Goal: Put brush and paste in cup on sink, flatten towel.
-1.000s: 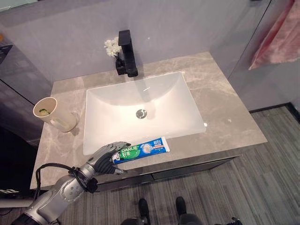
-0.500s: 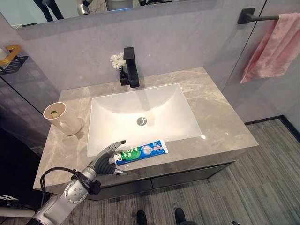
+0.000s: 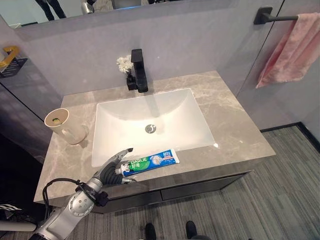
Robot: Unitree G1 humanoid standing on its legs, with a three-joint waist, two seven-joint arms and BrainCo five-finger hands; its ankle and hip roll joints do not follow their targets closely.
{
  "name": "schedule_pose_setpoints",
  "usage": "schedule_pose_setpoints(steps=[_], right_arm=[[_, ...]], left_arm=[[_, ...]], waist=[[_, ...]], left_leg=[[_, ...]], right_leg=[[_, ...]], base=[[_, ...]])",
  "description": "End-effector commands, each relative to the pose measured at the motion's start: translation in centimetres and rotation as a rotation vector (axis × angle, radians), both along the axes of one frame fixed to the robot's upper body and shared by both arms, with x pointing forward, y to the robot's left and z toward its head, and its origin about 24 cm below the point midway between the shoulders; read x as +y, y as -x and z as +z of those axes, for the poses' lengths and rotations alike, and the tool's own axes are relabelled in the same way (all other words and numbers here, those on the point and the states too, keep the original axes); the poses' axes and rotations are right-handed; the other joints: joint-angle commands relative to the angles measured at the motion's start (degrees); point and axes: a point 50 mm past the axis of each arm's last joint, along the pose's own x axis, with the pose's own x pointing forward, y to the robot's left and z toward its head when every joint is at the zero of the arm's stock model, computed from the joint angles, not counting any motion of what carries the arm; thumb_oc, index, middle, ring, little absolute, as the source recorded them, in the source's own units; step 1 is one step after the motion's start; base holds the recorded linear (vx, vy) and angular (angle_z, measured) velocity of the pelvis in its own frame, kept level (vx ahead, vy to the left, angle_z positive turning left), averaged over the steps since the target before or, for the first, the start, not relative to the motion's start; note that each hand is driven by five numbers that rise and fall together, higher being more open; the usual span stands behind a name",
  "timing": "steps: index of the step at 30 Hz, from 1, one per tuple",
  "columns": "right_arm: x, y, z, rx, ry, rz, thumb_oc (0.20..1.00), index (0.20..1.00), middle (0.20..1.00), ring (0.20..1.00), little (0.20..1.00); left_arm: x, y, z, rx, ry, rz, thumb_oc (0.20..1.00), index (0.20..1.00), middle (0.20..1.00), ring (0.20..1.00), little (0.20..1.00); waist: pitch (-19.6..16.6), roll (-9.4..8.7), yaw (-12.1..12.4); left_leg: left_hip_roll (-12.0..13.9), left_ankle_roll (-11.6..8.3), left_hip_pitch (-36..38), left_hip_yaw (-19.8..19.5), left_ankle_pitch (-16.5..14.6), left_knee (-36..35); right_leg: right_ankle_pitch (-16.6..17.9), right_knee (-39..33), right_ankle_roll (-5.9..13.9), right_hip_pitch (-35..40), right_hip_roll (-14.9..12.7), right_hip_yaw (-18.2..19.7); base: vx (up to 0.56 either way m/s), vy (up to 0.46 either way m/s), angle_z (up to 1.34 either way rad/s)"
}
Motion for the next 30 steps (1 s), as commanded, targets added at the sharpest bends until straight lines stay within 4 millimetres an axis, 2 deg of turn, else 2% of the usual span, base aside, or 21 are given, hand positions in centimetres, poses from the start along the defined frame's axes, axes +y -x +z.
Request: schedule_pose_setpoints(steps=[1, 2, 3, 4, 5, 10, 11, 13, 14, 15, 16, 18, 23, 24, 26, 30], right_arm=[[0.5, -0.2, -0.2, 0.004, 0.002, -0.021, 1.0, 1.0, 1.0, 1.0, 1.0], [0.5, -0.2, -0.2, 0.002, 0.004, -0.022, 1.0, 1.0, 1.0, 1.0, 1.0], [0.5, -0.2, -0.2, -0.001, 0.006, -0.023, 1.0, 1.0, 1.0, 1.0, 1.0], [0.6, -0.3, -0.2, -0.004, 0.005, -0.024, 1.0, 1.0, 1.0, 1.0, 1.0], [0.6, -0.4, -0.2, -0.01, 0.005, -0.024, 1.0, 1.0, 1.0, 1.0, 1.0], [0.8, -0.6, -0.2, -0.016, 0.0, -0.02, 1.0, 1.0, 1.0, 1.0, 1.0], [0.8, -0.6, -0.2, -0.017, -0.001, -0.018, 1.0, 1.0, 1.0, 1.0, 1.0], [0.9, -0.7, -0.2, -0.022, -0.002, -0.018, 1.0, 1.0, 1.0, 1.0, 1.0], [0.9, -0.8, -0.2, -0.022, -0.003, -0.018, 1.0, 1.0, 1.0, 1.0, 1.0], [1.0, -0.8, -0.2, -0.023, -0.004, -0.019, 1.0, 1.0, 1.0, 1.0, 1.0], [1.0, -0.7, -0.3, -0.022, -0.006, -0.023, 1.0, 1.0, 1.0, 1.0, 1.0], [1.1, -0.5, -0.3, -0.021, -0.01, -0.041, 1.0, 1.0, 1.0, 1.0, 1.0], [0.8, 0.9, -0.4, -0.037, -0.019, -0.212, 1.0, 1.0, 1.0, 1.0, 1.0], [0.7, 1.5, -0.4, -0.056, -0.023, -0.303, 1.0, 1.0, 1.0, 1.0, 1.0], [0.6, 1.9, -0.4, -0.057, -0.024, -0.34, 1.0, 1.0, 1.0, 1.0, 1.0], [0.3, 3.7, -0.4, -0.072, -0.017, -0.543, 1.0, 1.0, 1.0, 1.0, 1.0]], left_arm=[[-0.4, 0.2, 0.1, -0.015, -0.047, -0.053, 0.859, 0.859, 0.859, 0.859, 0.859], [-0.5, 0.2, 0.1, -0.015, -0.049, -0.059, 0.834, 0.834, 0.834, 0.834, 0.834], [-0.6, 0.2, 0.3, -0.023, -0.053, -0.067, 0.768, 0.768, 0.768, 0.768, 0.768], [-0.6, 0.1, 0.4, -0.031, -0.057, -0.073, 0.768, 0.768, 0.768, 0.768, 0.768], [-0.8, 0.0, 0.6, -0.039, -0.066, -0.089, 0.645, 0.645, 0.645, 0.645, 0.645], [-1.1, 0.0, 0.6, -0.045, -0.08, -0.109, 0.548, 0.548, 0.548, 0.548, 0.548], [-1.2, 0.0, 0.6, -0.047, -0.081, -0.114, 0.498, 0.498, 0.498, 0.498, 0.498], [-1.4, 0.0, 0.6, -0.05, -0.08, -0.122, 0.46, 0.46, 0.46, 0.46, 0.46], [-1.4, -0.1, 0.7, -0.052, -0.08, -0.125, 0.407, 0.407, 0.407, 0.407, 0.407], [-1.5, -0.1, 0.7, -0.054, -0.082, -0.13, 0.388, 0.388, 0.388, 0.388, 0.388], [-1.5, -0.1, 0.8, -0.06, -0.089, -0.135, 0.2, 0.2, 0.2, 0.2, 0.2], [-1.5, -0.2, 0.9, -0.067, -0.095, -0.137, 0.2, 0.2, 0.2, 0.2, 0.2], [-1.2, -0.9, 2.7, -0.172, -0.118, -0.118, 0.2, 0.2, 0.2, 0.2, 0.2], [-0.7, -1.5, 3.3, -0.24, -0.111, -0.058, 0.2, 0.2, 0.2, 0.2, 0.2], [-0.5, -1.7, 3.6, -0.267, -0.107, -0.033, 0.2, 0.2, 0.2, 0.2, 0.2], [0.3, -2.9, 3.8, -0.353, -0.047, 0.123, 0.2, 0.2, 0.2, 0.2, 0.2]], waist=[[1.05, -1.92, -0.59], [1.03, -1.92, -0.57], [0.99, -1.92, -0.58], [0.99, -1.95, -0.57], [0.88, -1.9, -0.65], [0.74, -1.95, -0.75], [0.7, -2.02, -0.74], [0.56, -2.07, -0.75], [0.52, -2.08, -0.74], [0.44, -2.09, -0.79], [0.29, -2.14, -0.84], [0.06, -2.17, -0.89], [-1.02, -2.47, -1.37], [-1.64, -2.94, -1.5], [-1.9, -3.21, -1.56], [-3.11, -4.45, -1.94]], left_leg=[[2.78, -3.26, 1.8, -0.19, -3.46, 0.66], [2.82, -3.27, 1.9, -0.18, -3.53, 0.66], [2.83, -3.28, 2.0, -0.17, -3.52, 0.66], [2.86, -3.28, 2.08, -0.21, -3.53, 0.66], [2.9, -3.26, 2.23, -0.27, -3.61, 0.66], [2.93, -3.2, 2.75, -0.18, -3.84, 0.66], [2.91, -3.17, 2.87, -0.14, -3.92, 0.66], [2.9, -3.1, 3.17, -0.07, -4.09, 0.66], [2.89, -3.09, 3.32, -0.04, -4.17, 0.66], [2.88, -3.05, 3.45, -0.02, -4.24, 0.66], [2.88, -2.96, 3.8, 0.07, -4.44, 0.66], [2.74, -2.87, 4.24, 0.14, -4.68, 0.66], [2.98, -2.88, 5.75, 0.33, -5.29, 0.66], [3.22, -2.96, 6.44, 0.12, -5.59, 0.66], [3.32, -2.99, 6.69, 0.01, -5.67, 0.66], [3.77, -3.26, 7.39, -0.1, -5.96, 0.66]], right_leg=[[1.62, 0.44, 2.85, -2.65, -2.68, -1.51], [1.62, 0.44, 2.83, -2.59, -2.68, -1.47], [1.6, 0.44, 2.81, -2.53, -2.63, -1.44], [1.58, 0.44, 2.79, -2.46, -2.62, -1.45], [1.48, 0.44, 2.77, -2.25, -2.62, -1.44], [1.28, 0.44, 2.74, -1.89, -2.61, -1.44], [1.24, 0.44, 2.73, -1.78, -2.57, -1.37], [1.11, 0.44, 2.72, -1.55, -2.53, -1.31], [1.06, 0.44, 2.72, -1.43, -2.5, -1.27], [1.01, 0.44, 2.74, -1.32, -2.49, -1.22], [0.9, 0.44, 2.77, -1.03, -2.52, -1.18], [0.75, 0.44, 2.78, -0.65, -2.47, -1.1], [0.32, 0.44, 2.83, 0.84, -2.31, -1.04], [0.09, 0.44, 2.77, 1.55, -2.21, -1.18], [-0.01, 0.44, 2.73, 1.9, -2.14, -1.24], [-0.37, 0.44, 2.61, 2.95, -1.89, -1.62]], base=[[0.0, 0.0, 0.0], [0.0, 0.0, 0.0], [0.0, 0.0, 0.0], [0.0, 0.0, 0.0], [0.0, 0.0, 0.0], [0.01, 0.0, 0.0], [0.02, -0.001, -0.04], [0.02, 0.0, -0.06], [0.02, 0.003, -0.05], [0.03, 0.006, -0.04], [0.03, 0.01, -0.04], [0.02, 0.007, -0.02], [0.03, 0.011, -0.01], [0.0, 0.0, 0.0], [0.0, 0.0, 0.0], [0.0, -0.005, 0.01]])
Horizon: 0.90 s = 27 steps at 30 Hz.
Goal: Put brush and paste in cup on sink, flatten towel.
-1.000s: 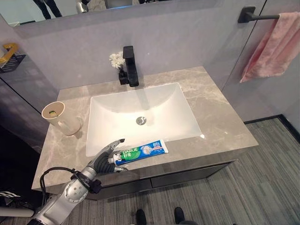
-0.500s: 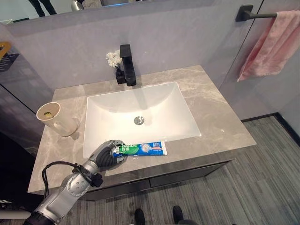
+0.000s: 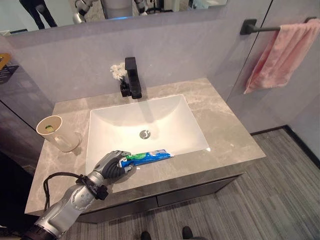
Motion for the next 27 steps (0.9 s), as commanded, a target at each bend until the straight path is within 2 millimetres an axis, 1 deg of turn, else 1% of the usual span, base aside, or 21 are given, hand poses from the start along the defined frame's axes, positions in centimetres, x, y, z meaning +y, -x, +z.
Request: schedule_pose_setpoints(steps=[1, 4, 5, 7, 8, 10, 11, 13, 14, 15, 16, 17, 18, 19, 21, 22, 23, 24, 25, 26, 27], right_arm=[[-0.3, 2.0, 0.0, 0.007, 0.026, -0.204, 1.0, 1.0, 1.0, 1.0, 1.0], [-2.0, 1.6, 0.7, -0.108, 0.068, -0.426, 1.0, 1.0, 1.0, 1.0, 1.0], [-2.1, 1.5, 0.8, -0.111, 0.069, -0.429, 1.0, 1.0, 1.0, 1.0, 1.0], [-3.6, 1.1, 1.5, -0.191, 0.122, -0.568, 1.0, 1.0, 1.0, 1.0, 1.0], [-4.9, -0.1, 2.2, -0.262, 0.18, -0.66, 1.0, 1.0, 1.0, 1.0, 1.0], [-6.4, -4.1, 3.8, -0.515, 0.212, -0.77, 1.0, 1.0, 1.0, 1.0, 1.0], [-7.7, -8.6, 7.1, -0.783, 0.273, -0.678, 1.0, 1.0, 1.0, 1.0, 1.0], [-8.6, -11.6, 10.8, -0.993, 0.356, -0.605, 1.0, 1.0, 1.0, 1.0, 1.0], [-8.6, -12.4, 12.0, -1.045, 0.392, -0.566, 1.0, 1.0, 1.0, 1.0, 1.0], [-8.4, -14.7, 15.7, -1.219, 0.446, -0.475, 1.0, 1.0, 1.0, 1.0, 1.0], [-8.3, -14.6, 15.7, -1.215, 0.45, -0.475, 1.0, 1.0, 1.0, 1.0, 1.0], [-7.4, -16.2, 18.2, -1.322, 0.478, -0.377, 1.0, 1.0, 1.0, 1.0, 1.0], [-6.8, -16.7, 19.3, -1.379, 0.488, -0.348, 1.0, 1.0, 1.0, 1.0, 1.0], [-6.7, -16.7, 19.3, -1.377, 0.489, -0.348, 1.0, 1.0, 1.0, 1.0, 1.0], [-5.6, -17.7, 21.1, -1.479, 0.47, -0.291, 1.0, 1.0, 1.0, 1.0, 1.0], [-4.2, -18.7, 22.8, -1.57, 0.434, -0.208, 1.0, 1.0, 1.0, 1.0, 1.0], [-4.2, -18.7, 22.8, -1.569, 0.433, -0.207, 1.0, 1.0, 1.0, 1.0, 1.0], [-3.0, -19.4, 23.4, -1.61, 0.366, -0.147, 1.0, 1.0, 1.0, 1.0, 1.0], [-3.0, -19.4, 23.4, -1.61, 0.366, -0.147, 1.0, 1.0, 1.0, 1.0, 1.0], [-1.8, -20.1, 24.2, -1.653, 0.303, -0.049, 1.0, 1.0, 1.0, 1.0, 1.0], [0.2, -21.2, 25.5, -1.719, 0.183, 0.059, 1.0, 1.0, 1.0, 1.0, 1.0]], left_arm=[[0.6, -1.9, 3.1, -0.257, 0.111, 0.134, 0.2, 0.2, 0.2, 0.2, 0.2], [0.8, -2.7, 4.3, -0.361, 0.191, 0.215, 0.2, 0.2, 0.2, 0.2, 0.2], [0.7, -2.8, 4.4, -0.362, 0.193, 0.214, 0.2, 0.2, 0.2, 0.2, 0.2], [0.6, -3.2, 5.5, -0.43, 0.206, 0.221, 0.2, 0.2, 0.2, 0.2, 0.2], [0.6, -3.5, 6.1, -0.461, 0.21, 0.228, 0.2, 0.2, 0.2, 0.2, 0.2], [0.0, -4.1, 7.6, -0.544, 0.242, 0.226, 0.2, 0.2, 0.2, 0.2, 0.2], [-0.1, -4.6, 8.4, -0.614, 0.23, 0.245, 0.2, 0.2, 0.2, 0.2, 0.2], [-0.5, -5.2, 9.1, -0.666, 0.203, 0.238, 0.2, 0.2, 0.2, 0.2, 0.2], [-0.8, -5.4, 9.4, -0.685, 0.193, 0.231, 0.2, 0.2, 0.2, 0.2, 0.2], [-0.8, -5.5, 10.0, -0.723, 0.189, 0.236, 0.2, 0.2, 0.2, 0.2, 0.2], [-0.8, -5.5, 9.9, -0.722, 0.188, 0.235, 0.2, 0.2, 0.2, 0.2, 0.2], [-0.9, -5.6, 10.3, -0.744, 0.179, 0.231, 0.2, 0.2, 0.2, 0.2, 0.2], [-1.0, -5.6, 10.5, -0.757, 0.177, 0.231, 0.2, 0.2, 0.2, 0.2, 0.2], [-1.0, -5.6, 10.5, -0.757, 0.176, 0.231, 0.2, 0.2, 0.2, 0.2, 0.2], [-1.2, -5.4, 11.2, -0.786, 0.184, 0.216, 0.2, 0.2, 0.2, 0.2, 0.2], [-1.5, -5.3, 11.6, -0.803, 0.189, 0.199, 0.2, 0.2, 0.2, 0.2, 0.2], [-1.5, -5.3, 11.6, -0.802, 0.188, 0.2, 0.2, 0.2, 0.2, 0.2, 0.2], [-1.9, -5.2, 12.0, -0.815, 0.198, 0.177, 0.2, 0.2, 0.2, 0.2, 0.2], [-1.9, -5.2, 12.0, -0.815, 0.198, 0.177, 0.2, 0.2, 0.2, 0.2, 0.2], [-2.0, -5.1, 12.4, -0.826, 0.204, 0.168, 0.2, 0.2, 0.2, 0.2, 0.2], [-2.6, -4.9, 12.9, -0.833, 0.222, 0.133, 0.2, 0.2, 0.2, 0.2, 0.2]], waist=[[-2.17, -1.74, -0.53], [-2.6, -2.35, -1.2], [-2.5, -2.24, -1.12], [-2.69, -2.35, -1.45], [-2.83, -2.34, -1.54], [-2.64, -2.28, -1.94], [-2.78, -2.0, -2.62], [-3.0, -1.67, -3.44], [-3.25, -1.42, -3.52], [-3.61, -1.26, -3.9], [-3.6, -1.26, -3.86], [-4.08, -1.14, -3.96], [-4.22, -1.1, -3.98], [-4.2, -1.14, -4.0], [-4.59, -1.05, -3.92], [-4.82, -1.1, -3.82], [-4.8, -1.1, -3.89], [-5.0, -1.26, -3.81], [-4.98, -1.27, -3.82], [-5.07, -1.42, -3.72], [-5.15, -1.73, -3.4]], left_leg=[[3.61, -3.45, 3.04, -0.96, -4.78, 0.67], [3.93, -3.65, 3.06, -1.12, -4.82, 0.67], [3.95, -3.66, 3.07, -1.1, -4.83, 0.67], [4.1, -3.78, 3.0, -1.11, -4.8, 0.67], [4.15, -3.83, 2.98, -1.2, -4.8, 0.67], [4.2, -3.9, 2.95, -1.06, -4.29, 0.67], [4.23, -3.96, 2.95, -0.8, -4.43, 0.67], [4.27, -3.89, 3.12, -0.32, -4.0, 0.67], [4.37, -3.87, 3.58, -0.32, -4.69, 0.67], [4.4, -3.8, 3.69, -0.08, -4.23, 0.67], [4.43, -3.8, 3.75, -0.09, -4.26, 0.67], [4.53, -3.77, 4.09, -0.03, -4.38, 0.67], [4.53, -3.74, 4.25, -0.04, -4.5, 0.67], [4.54, -3.74, 4.31, -0.05, -4.52, 0.67], [4.65, -3.75, 4.5, -0.03, -4.6, 0.67], [4.7, -3.72, 4.66, -0.13, -4.6, 0.67], [4.72, -3.73, 4.72, -0.12, -4.62, 0.67], [4.67, -3.69, 5.03, -0.15, -4.68, 0.67], [4.67, -3.69, 5.05, -0.15, -4.68, 0.67], [4.68, -3.7, 5.22, -0.07, -4.7, 0.67], [4.75, -3.77, 5.42, -0.05, -4.7, 0.67]], right_leg=[[0.27, 0.44, 3.02, -1.15, -2.08, -2.58], [0.25, 0.44, 2.92, -0.99, -1.9, -2.56], [0.25, 0.44, 2.91, -0.99, -1.89, -2.55], [0.26, 0.44, 2.86, -1.02, -1.83, -2.56], [0.25, 0.44, 2.82, -1.01, -1.79, -2.54], [0.77, 0.45, 2.69, -1.14, -1.73, -2.26], [0.76, 0.49, 2.75, -1.4, -1.67, -1.78], [1.3, 0.5, 2.68, -1.46, -1.77, -1.57], [0.77, 0.5, 2.75, -1.06, -1.71, -1.52], [1.27, 0.55, 2.56, -1.17, -1.78, -1.37], [1.26, 0.55, 2.56, -1.1, -1.75, -1.39], [1.14, 0.56, 2.5, -0.77, -1.76, -1.38], [1.04, 0.56, 2.44, -0.57, -1.71, -1.37], [1.02, 0.57, 2.44, -0.51, -1.7, -1.38], [0.88, 0.6, 2.33, -0.32, -1.7, -1.51], [0.82, 0.64, 2.23, -0.15, -1.69, -1.44], [0.79, 0.66, 2.22, -0.1, -1.68, -1.44], [0.7, 0.65, 2.11, 0.24, -1.63, -1.49], [0.69, 0.65, 2.11, 0.27, -1.63, -1.5], [0.6, 0.67, 2.06, 0.47, -1.57, -1.54], [0.51, 0.67, 1.99, 0.77, -1.58, -1.61]], base=[[0.0, -0.025, 0.04], [-0.01, -0.009, 0.01], [0.0, 0.0, 0.0], [0.0, 0.0, 0.0], [0.0, 0.0, 0.0], [-0.04, -0.004, -0.02], [-0.07, 0.013, -0.08], [-0.02, 0.026, -0.08], [0.0, 0.0, 0.0], [0.0, 0.0, 0.0], [0.0, 0.0, 0.0], [0.0, 0.0, 0.0], [0.0, 0.0, 0.0], [0.0, 0.0, 0.0], [0.0, 0.0, 0.0], [0.0, 0.0, 0.0], [0.0, 0.0, 0.0], [0.0, 0.0, 0.0], [0.0, 0.0, 0.0], [0.0, 0.0, 0.0], [0.0, 0.0, 0.0]])
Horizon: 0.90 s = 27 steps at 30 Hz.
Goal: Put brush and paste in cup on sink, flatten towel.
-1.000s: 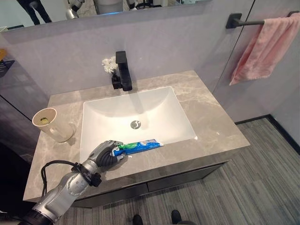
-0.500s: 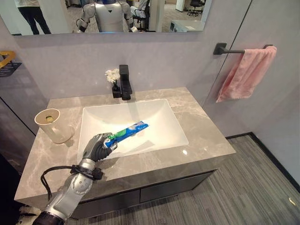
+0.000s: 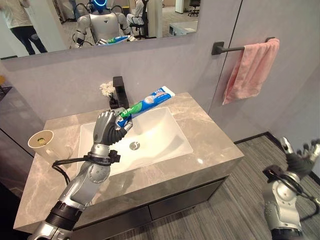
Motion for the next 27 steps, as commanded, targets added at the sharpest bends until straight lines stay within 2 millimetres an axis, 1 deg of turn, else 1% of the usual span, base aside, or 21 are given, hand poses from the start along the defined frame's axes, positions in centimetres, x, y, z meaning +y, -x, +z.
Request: schedule_pose_setpoints(steps=[1, 2, 3, 6, 7, 8, 9, 10, 11, 12, 13, 14, 16, 17, 18, 21, 22, 23, 25, 27], right_arm=[[4.4, -3.0, 3.4, -0.146, 0.031, 0.414, 1.0, 1.0, 1.0, 1.0, 1.0], [5.3, -3.5, 3.6, -0.147, 0.021, 0.484, 1.0, 1.0, 1.0, 1.0, 1.0], [5.3, -3.5, 3.6, -0.147, 0.021, 0.486, 1.0, 1.0, 1.0, 1.0, 1.0], [8.4, -5.2, 4.2, -0.144, 0.004, 0.707, 1.0, 1.0, 1.0, 1.0, 1.0], [8.4, -5.2, 4.3, -0.145, 0.005, 0.708, 1.0, 1.0, 1.0, 1.0, 1.0], [10.0, -6.2, 5.4, -0.158, 0.034, 0.792, 1.0, 1.0, 1.0, 1.0, 1.0], [11.0, -6.7, 6.1, -0.188, 0.029, 0.84, 1.0, 1.0, 1.0, 1.0, 1.0], [12.6, -7.4, 6.8, -0.213, 0.002, 0.918, 1.0, 1.0, 1.0, 1.0, 1.0], [13.5, -7.6, 7.4, -0.237, -0.008, 0.973, 1.0, 1.0, 1.0, 1.0, 1.0], [15.2, -8.0, 8.6, -0.293, -0.029, 1.075, 1.0, 1.0, 1.0, 1.0, 1.0], [15.8, -8.1, 9.1, -0.315, -0.043, 1.104, 1.0, 1.0, 1.0, 1.0, 1.0], [16.6, -8.2, 9.6, -0.342, -0.057, 1.149, 1.0, 1.0, 1.0, 1.0, 1.0], [17.8, -8.2, 10.2, -0.377, -0.083, 1.215, 1.0, 1.0, 1.0, 1.0, 1.0], [18.5, -8.1, 10.8, -0.409, -0.102, 1.264, 1.0, 1.0, 1.0, 1.0, 1.0], [19.1, -8.1, 11.0, -0.42, -0.118, 1.296, 1.0, 1.0, 1.0, 1.0, 1.0], [20.1, -8.0, 11.9, -0.452, -0.135, 1.376, 1.0, 1.0, 1.0, 1.0, 1.0], [20.8, -8.0, 12.5, -0.473, -0.142, 1.423, 1.0, 1.0, 1.0, 1.0, 1.0], [20.8, -8.1, 12.6, -0.474, -0.142, 1.423, 1.0, 1.0, 1.0, 1.0, 1.0], [21.5, -8.1, 13.0, -0.488, -0.149, 1.465, 1.0, 1.0, 1.0, 1.0, 1.0], [21.8, -7.9, 13.6, -0.504, -0.126, 1.49, 1.0, 1.0, 1.0, 1.0, 1.0]], left_arm=[[-0.4, -0.2, 4.9, -0.212, 0.002, -0.061, 0.2, 0.2, 0.2, 0.2, 0.2], [-0.6, -0.2, 4.9, -0.204, 0.011, -0.077, 0.2, 0.2, 0.2, 0.2, 0.2], [-0.6, -0.2, 5.0, -0.204, 0.011, -0.076, 0.2, 0.2, 0.2, 0.2, 0.2], [-1.2, -0.1, 5.0, -0.183, 0.032, -0.123, 0.2, 0.2, 0.2, 0.2, 0.2], [-1.2, -0.1, 5.1, -0.184, 0.032, -0.122, 0.2, 0.2, 0.2, 0.2, 0.2], [-1.5, -0.2, 5.1, -0.173, 0.042, -0.143, 0.2, 0.2, 0.2, 0.2, 0.2], [-1.7, -0.2, 5.1, -0.17, 0.046, -0.153, 0.2, 0.2, 0.2, 0.2, 0.2], [-1.9, -0.3, 5.1, -0.163, 0.061, -0.166, 0.2, 0.2, 0.2, 0.2, 0.2], [-2.1, -0.2, 5.3, -0.164, 0.063, -0.18, 0.2, 0.2, 0.2, 0.2, 0.2], [-2.4, 0.0, 5.5, -0.168, 0.072, -0.21, 0.2, 0.2, 0.2, 0.2, 0.2], [-2.5, 0.0, 5.5, -0.163, 0.08, -0.221, 0.2, 0.2, 0.2, 0.2, 0.2], [-2.6, 0.1, 5.5, -0.16, 0.088, -0.231, 0.2, 0.2, 0.2, 0.2, 0.2], [-2.7, 0.1, 5.4, -0.15, 0.096, -0.249, 0.2, 0.2, 0.2, 0.2, 0.2], [-2.9, 0.2, 5.3, -0.144, 0.101, -0.264, 0.2, 0.2, 0.2, 0.2, 0.2], [-3.0, 0.2, 5.3, -0.141, 0.1, -0.272, 0.2, 0.2, 0.2, 0.2, 0.2], [-3.4, 0.4, 5.1, -0.13, 0.093, -0.308, 0.2, 0.2, 0.2, 0.2, 0.2], [-3.8, 0.5, 4.9, -0.119, 0.084, -0.328, 0.2, 0.2, 0.2, 0.2, 0.2], [-3.8, 0.5, 4.9, -0.12, 0.084, -0.328, 0.2, 0.2, 0.2, 0.2, 0.2], [-4.1, 0.5, 4.8, -0.115, 0.076, -0.343, 0.2, 0.2, 0.2, 0.2, 0.2], [-4.3, 0.7, 5.0, -0.134, 0.048, -0.35, 0.2, 0.2, 0.2, 0.2, 0.2]], waist=[[-1.42, -2.81, 1.66], [-1.36, -3.03, 1.98], [-1.32, -3.01, 1.93], [-1.03, -3.55, 3.1], [-0.91, -3.64, 3.07], [-0.77, -3.76, 3.72], [-0.54, -3.92, 4.1], [-0.45, -3.94, 4.86], [-0.32, -3.99, 5.15], [-0.01, -4.03, 5.67], [-0.04, -3.94, 5.94], [0.22, -3.99, 6.15], [0.36, -3.84, 6.58], [0.53, -3.78, 6.86], [0.64, -3.77, 7.07], [0.72, -3.88, 7.5], [0.6, -3.91, 7.79], [0.63, -3.92, 7.76], [0.55, -3.96, 8.04], [0.47, -4.01, 8.14]], left_leg=[[3.26, -3.36, 3.65, -0.41, -4.73, 0.69], [3.25, -3.37, 3.69, -0.47, -4.67, 0.69], [3.25, -3.37, 3.72, -0.46, -4.68, 0.69], [3.31, -3.46, 4.04, -0.72, -5.01, 0.69], [3.26, -3.43, 3.8, -0.69, -4.44, 0.69], [3.31, -3.49, 3.99, -0.85, -4.9, 0.69], [3.24, -3.45, 3.68, -0.96, -4.21, 0.69], [3.26, -3.48, 3.89, -1.21, -4.67, 0.69], [3.18, -3.45, 3.78, -1.32, -4.52, 0.69], [3.06, -3.41, 3.32, -1.56, -3.8, 0.69], [3.07, -3.43, 3.48, -1.7, -4.28, 0.69], [2.94, -3.36, 3.06, -1.86, -3.64, 0.69], [2.86, -3.35, 3.16, -2.17, -4.1, 0.69], [2.79, -3.31, 3.06, -2.3, -3.99, 0.69], [2.75, -3.3, 2.99, -2.46, -3.91, 0.69], [2.55, -3.23, 2.73, -2.81, -3.8, 0.69], [2.44, -3.26, 2.65, -2.92, -3.76, 0.69], [2.43, -3.26, 2.63, -2.95, -3.75, 0.69], [2.37, -3.28, 2.51, -3.16, -3.71, 0.69], [2.32, -3.3, 2.3, -3.31, -3.63, 0.69]], right_leg=[[0.6, 0.62, 2.73, -0.48, -3.15, -2.11], [0.57, 0.62, 2.69, -0.39, -3.16, -2.18], [0.57, 0.62, 2.7, -0.36, -3.17, -2.17], [0.08, 0.55, 2.68, 0.21, -3.2, -2.43], [0.55, 0.58, 2.59, -0.03, -3.24, -2.42], [0.04, 0.53, 2.61, 0.33, -3.23, -2.61], [0.44, 0.55, 2.46, 0.16, -3.32, -2.68], [-0.07, 0.51, 2.47, 0.57, -3.36, -2.91], [-0.02, 0.52, 2.45, 0.51, -3.41, -3.06], [0.38, 0.52, 2.31, 0.26, -3.58, -3.26], [-0.09, 0.52, 2.35, 0.51, -3.56, -3.38], [0.38, 0.55, 2.22, 0.23, -3.66, -3.44], [-0.09, 0.57, 2.26, 0.55, -3.73, -3.71], [-0.08, 0.57, 2.21, 0.55, -3.81, -3.84], [-0.03, 0.59, 2.18, 0.51, -3.88, -3.98], [0.02, 0.66, 2.14, 0.43, -4.08, -4.28], [0.04, 0.64, 2.11, 0.46, -4.16, -4.44], [0.04, 0.64, 2.12, 0.46, -4.16, -4.47], [0.02, 0.63, 2.1, 0.51, -4.26, -4.78], [0.07, 0.62, 2.11, 0.52, -4.32, -5.01]], base=[[0.0, 0.0, 0.0], [0.0, 0.0, 0.0], [0.0, 0.0, 0.0], [0.0, -0.007, 0.02], [-0.02, -0.01, 0.04], [-0.05, -0.013, 0.02], [0.01, 0.0, 0.04], [-0.02, 0.001, 0.05], [-0.02, 0.001, 0.12], [-0.01, -0.004, 0.17], [-0.04, -0.005, 0.19], [0.0, 0.003, 0.16], [0.01, 0.006, 0.09], [0.03, 0.005, 0.09], [-0.01, 0.003, 0.09], [0.0, -0.002, 0.08], [0.01, 0.002, 0.16], [0.01, 0.004, 0.14], [0.01, 0.003, 0.07], [0.01, 0.001, 0.03]])
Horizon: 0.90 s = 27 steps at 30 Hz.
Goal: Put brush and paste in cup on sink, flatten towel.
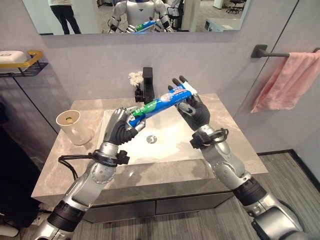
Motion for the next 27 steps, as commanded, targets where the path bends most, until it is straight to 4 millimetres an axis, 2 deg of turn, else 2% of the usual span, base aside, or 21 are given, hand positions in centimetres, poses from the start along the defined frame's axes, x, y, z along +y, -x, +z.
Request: schedule_pose_setpoints(steps=[1, 13, 14, 15, 16, 17, 19, 23, 25, 27], right_arm=[[0.7, 0.2, 3.7, -0.165, -0.06, 0.068, 1.0, 1.0, 1.0, 1.0, 1.0], [2.6, 0.8, 6.4, -0.255, -0.114, 0.141, 1.0, 1.0, 1.0, 1.0, 1.0], [2.7, 0.8, 6.4, -0.253, -0.118, 0.145, 0.702, 0.702, 0.702, 0.702, 0.702], [2.7, 0.9, 6.6, -0.259, -0.126, 0.142, 0.548, 0.548, 0.548, 0.548, 0.548], [2.7, 1.0, 6.7, -0.264, -0.131, 0.141, 0.507, 0.507, 0.507, 0.507, 0.507], [2.7, 1.0, 6.7, -0.262, -0.14, 0.141, 0.507, 0.507, 0.507, 0.507, 0.507], [2.6, 1.2, 6.8, -0.265, -0.154, 0.134, 0.429, 0.429, 0.429, 0.429, 0.429], [2.4, 1.2, 6.7, -0.253, -0.188, 0.113, 0.2, 0.2, 0.2, 0.2, 0.2], [2.2, 1.1, 6.6, -0.242, -0.21, 0.099, 0.2, 0.2, 0.2, 0.2, 0.2], [2.1, 1.1, 6.6, -0.242, -0.216, 0.093, 0.235, 0.235, 0.235, 0.235, 0.235]], left_arm=[[-1.3, -0.2, 4.0, -0.2, -0.027, -0.103, 0.2, 0.2, 0.2, 0.2, 0.2], [-1.7, -0.3, 3.7, -0.185, -0.053, -0.127, 0.2, 0.2, 0.2, 0.2, 0.2], [-1.7, -0.3, 3.7, -0.184, -0.05, -0.126, 0.2, 0.2, 0.2, 0.2, 0.2], [-1.6, -0.3, 3.7, -0.185, -0.044, -0.121, 0.2, 0.2, 0.2, 0.2, 0.2], [-1.6, -0.3, 3.7, -0.185, -0.04, -0.118, 0.2, 0.2, 0.2, 0.2, 0.2], [-1.5, -0.3, 3.7, -0.183, -0.036, -0.115, 0.2, 0.2, 0.2, 0.2, 0.2], [-1.4, -0.3, 3.6, -0.177, -0.022, -0.111, 0.2, 0.2, 0.2, 0.2, 0.2], [-1.3, -0.2, 3.1, -0.158, -0.008, -0.103, 0.2, 0.2, 0.2, 0.2, 0.2], [-1.2, -0.2, 2.8, -0.143, 0.002, -0.094, 0.2, 0.2, 0.2, 0.2, 0.2], [-1.2, -0.2, 2.8, -0.142, 0.007, -0.094, 0.2, 0.2, 0.2, 0.2, 0.2]], waist=[[-2.38, -2.12, 0.24], [-2.46, -2.58, 0.82], [-2.49, -2.64, 0.86], [-2.51, -2.69, 0.88], [-2.54, -2.72, 0.86], [-2.52, -2.74, 0.89], [-2.55, -2.82, 0.92], [-2.61, -2.97, 0.88], [-2.57, -3.07, 0.9], [-2.6, -3.09, 0.92]], left_leg=[[2.53, -2.87, 2.62, 0.31, -4.06, 0.41], [2.38, -2.72, 1.6, -0.23, -3.64, 0.41], [2.35, -2.72, 1.56, -0.26, -3.63, 0.41], [2.35, -2.71, 1.46, -0.32, -3.6, 0.41], [2.37, -2.7, 1.37, -0.35, -3.61, 0.41], [2.38, -2.68, 1.26, -0.37, -3.57, 0.41], [2.39, -2.66, 1.15, -0.37, -3.54, 0.41], [2.41, -2.62, 0.95, -0.37, -3.5, 0.41], [2.47, -2.61, 0.89, -0.33, -3.51, 0.41], [2.49, -2.6, 0.87, -0.32, -3.49, 0.41]], right_leg=[[0.57, 0.18, 2.7, -1.22, -4.24, -1.52], [1.0, 0.18, 2.63, -2.05, -4.35, -1.91], [1.03, 0.17, 2.63, -2.12, -4.32, -1.93], [1.05, 0.18, 2.62, -2.23, -4.28, -1.91], [1.11, 0.15, 2.64, -2.3, -4.29, -1.83], [1.14, 0.14, 2.62, -2.38, -4.27, -1.79], [1.16, 0.18, 2.6, -2.52, -4.2, -1.75], [1.18, 0.17, 2.58, -2.68, -4.15, -1.65], [1.22, 0.17, 2.57, -2.76, -4.15, -1.57], [1.17, 0.17, 2.57, -2.78, -4.13, -1.53]], base=[[0.0, 0.0, 0.0], [0.0, 0.0, 0.0], [0.0, 0.0, 0.0], [0.0, 0.0, 0.0], [0.0, 0.0, 0.0], [0.0, 0.0, 0.0], [0.0, 0.0, 0.0], [0.0, 0.0, 0.0], [0.0, 0.0, 0.0], [0.0, 0.0, 0.0]])
